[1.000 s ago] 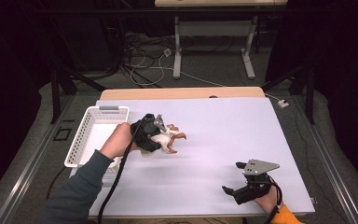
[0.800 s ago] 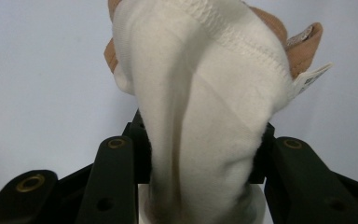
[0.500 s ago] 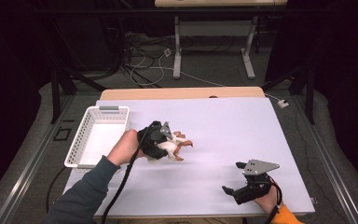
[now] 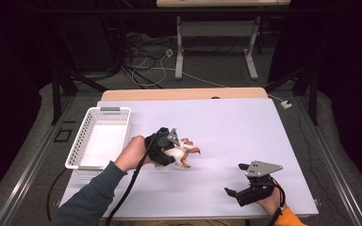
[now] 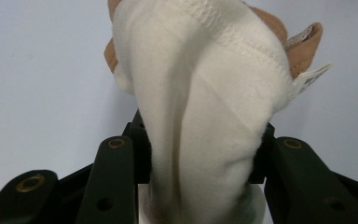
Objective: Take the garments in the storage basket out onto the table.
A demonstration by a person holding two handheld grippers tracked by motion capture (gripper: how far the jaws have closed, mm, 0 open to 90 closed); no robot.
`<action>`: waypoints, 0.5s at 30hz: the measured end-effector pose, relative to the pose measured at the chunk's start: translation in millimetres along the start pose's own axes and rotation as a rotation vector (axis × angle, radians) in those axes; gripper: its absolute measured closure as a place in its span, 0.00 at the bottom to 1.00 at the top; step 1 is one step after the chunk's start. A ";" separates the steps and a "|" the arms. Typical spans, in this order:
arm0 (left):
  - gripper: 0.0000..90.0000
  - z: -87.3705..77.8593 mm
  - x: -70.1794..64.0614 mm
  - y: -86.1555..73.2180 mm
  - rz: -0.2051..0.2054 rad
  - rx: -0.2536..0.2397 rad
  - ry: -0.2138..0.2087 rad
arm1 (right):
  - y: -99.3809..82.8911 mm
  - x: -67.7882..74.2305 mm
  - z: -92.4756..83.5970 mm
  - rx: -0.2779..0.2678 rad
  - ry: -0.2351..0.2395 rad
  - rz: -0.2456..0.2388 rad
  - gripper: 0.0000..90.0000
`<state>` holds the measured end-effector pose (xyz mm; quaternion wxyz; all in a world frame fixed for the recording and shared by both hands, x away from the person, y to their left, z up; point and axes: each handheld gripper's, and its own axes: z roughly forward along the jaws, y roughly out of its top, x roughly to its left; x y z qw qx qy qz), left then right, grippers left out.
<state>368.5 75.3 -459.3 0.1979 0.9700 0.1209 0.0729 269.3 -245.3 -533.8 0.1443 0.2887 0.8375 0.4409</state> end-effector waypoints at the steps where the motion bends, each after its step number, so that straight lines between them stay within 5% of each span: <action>1: 0.65 1.0 -0.1 0.2 0.003 -0.001 -0.002 | -0.1 -0.1 0.2 -0.002 0.000 0.000 0.00; 15: 0.65 18.9 -6.4 4.6 0.006 -0.009 -0.037 | -0.5 -0.5 0.7 -0.001 0.002 0.000 0.00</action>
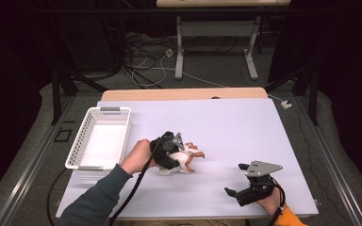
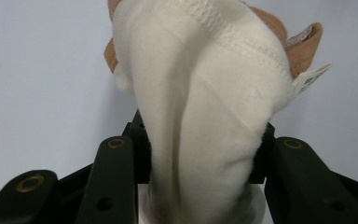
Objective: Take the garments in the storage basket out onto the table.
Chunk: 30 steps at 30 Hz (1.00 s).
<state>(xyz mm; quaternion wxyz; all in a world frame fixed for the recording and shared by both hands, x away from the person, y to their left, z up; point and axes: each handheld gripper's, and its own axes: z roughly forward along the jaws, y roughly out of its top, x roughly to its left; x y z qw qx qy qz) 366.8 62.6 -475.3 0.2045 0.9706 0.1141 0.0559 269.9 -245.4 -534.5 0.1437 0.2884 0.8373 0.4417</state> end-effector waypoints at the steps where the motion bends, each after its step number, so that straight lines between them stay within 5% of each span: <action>1: 0.65 0.9 0.0 0.3 0.005 0.002 -0.003 | 0.0 0.0 0.0 0.000 0.000 0.000 0.00; 23: 0.62 35.7 -10.2 -3.9 -0.011 -0.012 -0.036 | -0.5 0.6 1.4 -0.001 -0.003 -0.004 0.00; 26: 0.58 41.3 -11.6 -5.8 -0.016 -0.015 -0.038 | -0.4 0.9 2.0 0.007 0.002 -0.007 0.00; 30: 0.35 44.7 -12.1 -9.4 -0.035 0.011 -0.035 | -0.2 1.2 2.9 0.003 0.004 -0.006 0.00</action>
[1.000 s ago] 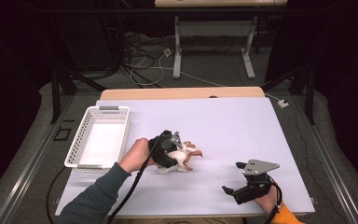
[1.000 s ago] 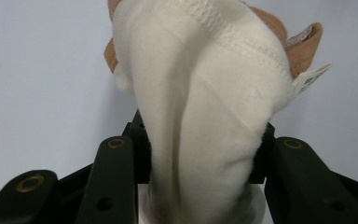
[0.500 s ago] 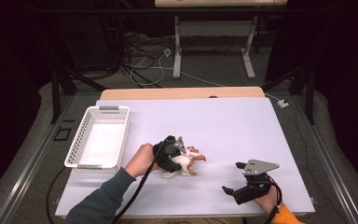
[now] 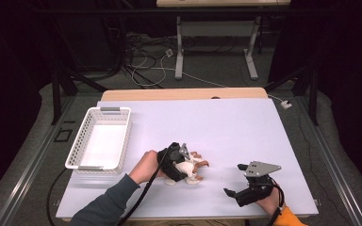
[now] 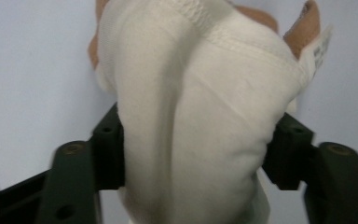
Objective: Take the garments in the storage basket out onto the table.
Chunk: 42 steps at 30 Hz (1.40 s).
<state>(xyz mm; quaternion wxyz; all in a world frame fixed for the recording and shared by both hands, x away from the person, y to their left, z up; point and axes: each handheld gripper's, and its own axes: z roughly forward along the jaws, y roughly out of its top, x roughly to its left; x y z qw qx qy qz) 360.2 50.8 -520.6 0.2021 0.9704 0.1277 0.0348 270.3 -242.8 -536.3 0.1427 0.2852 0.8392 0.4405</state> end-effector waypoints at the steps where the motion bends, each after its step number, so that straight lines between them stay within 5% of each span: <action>1: 0.31 -1.1 0.6 -2.2 -0.011 -0.017 -0.002 | 0.0 -0.2 0.1 -0.002 0.000 -0.001 0.00; 11: 0.00 -22.9 -0.8 -14.6 -0.037 -0.139 0.021 | 1.2 -1.2 4.1 -0.004 0.004 0.011 0.00; 20: 0.00 -35.3 -7.2 -36.2 -0.086 -0.226 0.096 | 8.5 -1.1 11.2 -0.021 0.019 0.028 0.00; 30: 0.21 -35.2 -14.6 -60.5 -0.167 -0.287 0.106 | 26.9 0.5 28.2 -0.036 0.038 0.030 0.03; 42: 0.63 -30.3 -23.9 -56.9 -0.105 -0.297 0.106 | 57.7 11.6 71.7 0.028 0.001 -0.047 0.33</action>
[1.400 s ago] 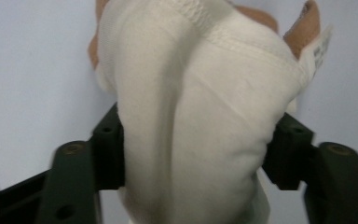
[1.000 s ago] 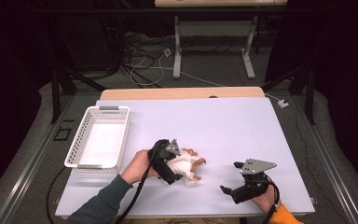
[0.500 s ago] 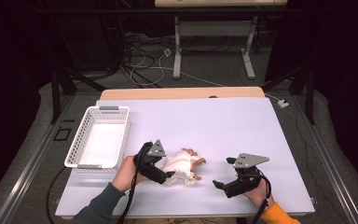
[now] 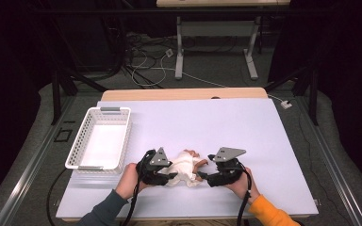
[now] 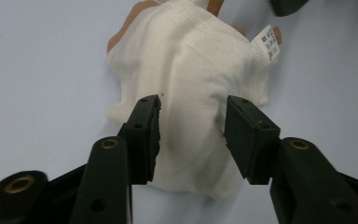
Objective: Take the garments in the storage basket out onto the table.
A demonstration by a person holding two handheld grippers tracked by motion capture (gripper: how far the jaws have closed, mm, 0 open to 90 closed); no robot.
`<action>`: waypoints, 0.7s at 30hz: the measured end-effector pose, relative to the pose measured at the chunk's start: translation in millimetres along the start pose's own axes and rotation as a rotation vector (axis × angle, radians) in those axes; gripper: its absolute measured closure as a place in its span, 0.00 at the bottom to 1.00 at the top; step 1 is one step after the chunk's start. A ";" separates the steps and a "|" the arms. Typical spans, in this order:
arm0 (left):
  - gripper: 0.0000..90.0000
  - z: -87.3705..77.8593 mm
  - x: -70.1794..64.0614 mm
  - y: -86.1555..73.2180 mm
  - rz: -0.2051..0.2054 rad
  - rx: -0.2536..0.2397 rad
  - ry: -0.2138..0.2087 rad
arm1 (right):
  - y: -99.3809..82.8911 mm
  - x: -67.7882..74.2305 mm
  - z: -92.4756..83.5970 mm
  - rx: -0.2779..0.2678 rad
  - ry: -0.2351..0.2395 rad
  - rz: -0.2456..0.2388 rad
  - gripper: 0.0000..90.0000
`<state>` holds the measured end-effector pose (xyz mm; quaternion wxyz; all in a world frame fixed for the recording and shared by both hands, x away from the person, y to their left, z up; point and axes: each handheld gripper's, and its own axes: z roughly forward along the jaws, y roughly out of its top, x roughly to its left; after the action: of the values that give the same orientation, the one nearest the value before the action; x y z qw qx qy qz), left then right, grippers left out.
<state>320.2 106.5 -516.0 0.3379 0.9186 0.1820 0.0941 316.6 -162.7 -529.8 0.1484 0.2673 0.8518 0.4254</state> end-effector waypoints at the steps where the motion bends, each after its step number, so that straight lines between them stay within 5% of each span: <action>1: 0.66 0.8 0.4 -0.5 0.002 0.001 -0.010 | 1.8 0.5 3.6 0.007 0.000 -0.001 0.36; 12: 0.87 8.1 -0.2 -4.8 0.009 -0.004 -0.018 | 6.1 2.7 26.0 0.064 -0.023 -0.055 0.87; 21: 0.91 3.2 2.9 -5.5 -0.013 -0.041 -0.024 | 5.0 2.3 17.3 0.032 -0.044 -0.079 0.95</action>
<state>322.2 109.7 -521.9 0.3596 0.9113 0.1820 0.0848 324.7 -147.8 -536.1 0.1794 0.2452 0.8650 0.3994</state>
